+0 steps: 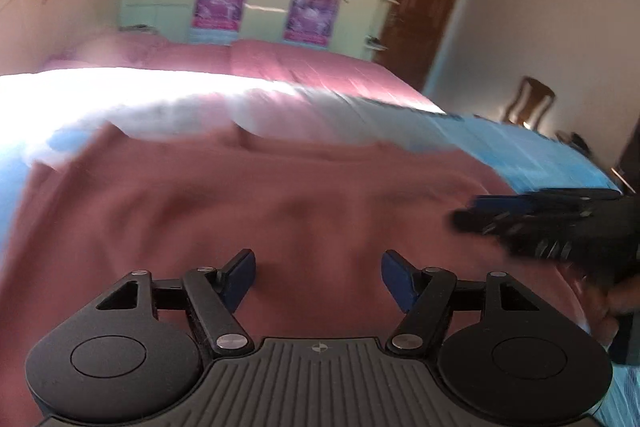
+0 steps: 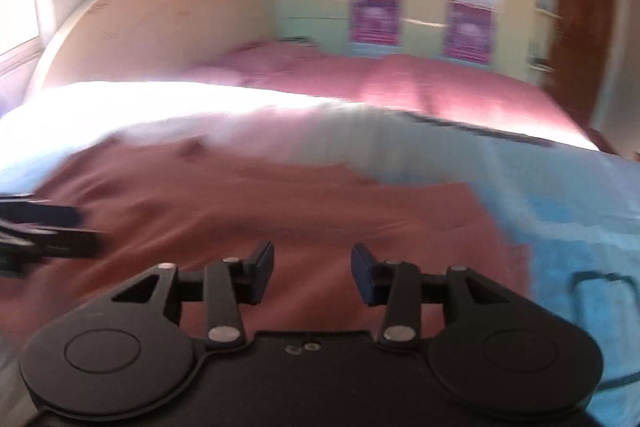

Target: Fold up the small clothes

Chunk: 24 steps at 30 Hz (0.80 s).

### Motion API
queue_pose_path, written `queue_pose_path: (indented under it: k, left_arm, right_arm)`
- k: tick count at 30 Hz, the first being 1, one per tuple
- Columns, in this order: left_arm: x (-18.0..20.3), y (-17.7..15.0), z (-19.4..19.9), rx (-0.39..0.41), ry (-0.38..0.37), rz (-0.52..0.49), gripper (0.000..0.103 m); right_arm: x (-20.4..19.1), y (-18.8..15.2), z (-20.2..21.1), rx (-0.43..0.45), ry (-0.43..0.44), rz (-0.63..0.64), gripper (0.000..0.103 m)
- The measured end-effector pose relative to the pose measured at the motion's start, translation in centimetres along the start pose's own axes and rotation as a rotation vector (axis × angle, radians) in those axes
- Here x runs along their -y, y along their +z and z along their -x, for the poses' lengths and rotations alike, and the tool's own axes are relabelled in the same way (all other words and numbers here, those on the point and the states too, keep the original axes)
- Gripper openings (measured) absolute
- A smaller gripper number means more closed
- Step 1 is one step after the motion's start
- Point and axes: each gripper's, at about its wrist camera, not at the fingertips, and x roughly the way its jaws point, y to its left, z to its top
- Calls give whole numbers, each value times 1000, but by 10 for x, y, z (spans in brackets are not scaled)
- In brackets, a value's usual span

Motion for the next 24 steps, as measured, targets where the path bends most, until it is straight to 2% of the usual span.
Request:
queue_pose_path:
  k: [1,2,3,4,6,9,11,13,16,19,21,23,24]
  left_arm:
    - [7,-7,-8,-19,34,-31,69]
    - [16,-11,-10,0,63,-94,69]
    - [21,-11,-11,-7,84,-118,69]
    - [23,-8,-8,-13,83,-110,69]
    - [23,-6,12,23,26,-75,69]
    - [28,-19,21,11,43,-75,69]
    - [30,-31,22,5,57,-73,69]
    - [32,-36,31,19,79,-91,69]
    - [15,-43,53,33,129,-71,69]
    - [-26,-58,73,14,228,-19,69]
    - [-53,-72,88,7,284,19,69]
    - [-74,-82,104,24,298,75,69]
    - [-78,-83,110,37,292,111,69]
  right_arm:
    - [-14,-8,1,-13,10,53,39]
    - [-24,-16,-6,-44,-19,92,39]
    - [-24,-23,-10,-50,-38,77,40]
    - [-20,-25,-11,-36,-36,41,40]
    - [-20,-20,0,-33,-51,-5,38]
    - [-36,-25,28,11,5,14,38]
    - [-49,-36,25,-34,5,51,40]
    - [-54,-42,29,-41,-24,69,39]
    - [-41,-49,46,-43,-50,50,39]
    - [-6,-68,67,-63,-184,33,41]
    - [29,-85,83,-89,-257,-33,41]
    - [55,-98,99,-103,-308,-98,44]
    - [60,-100,104,-111,-328,-115,42]
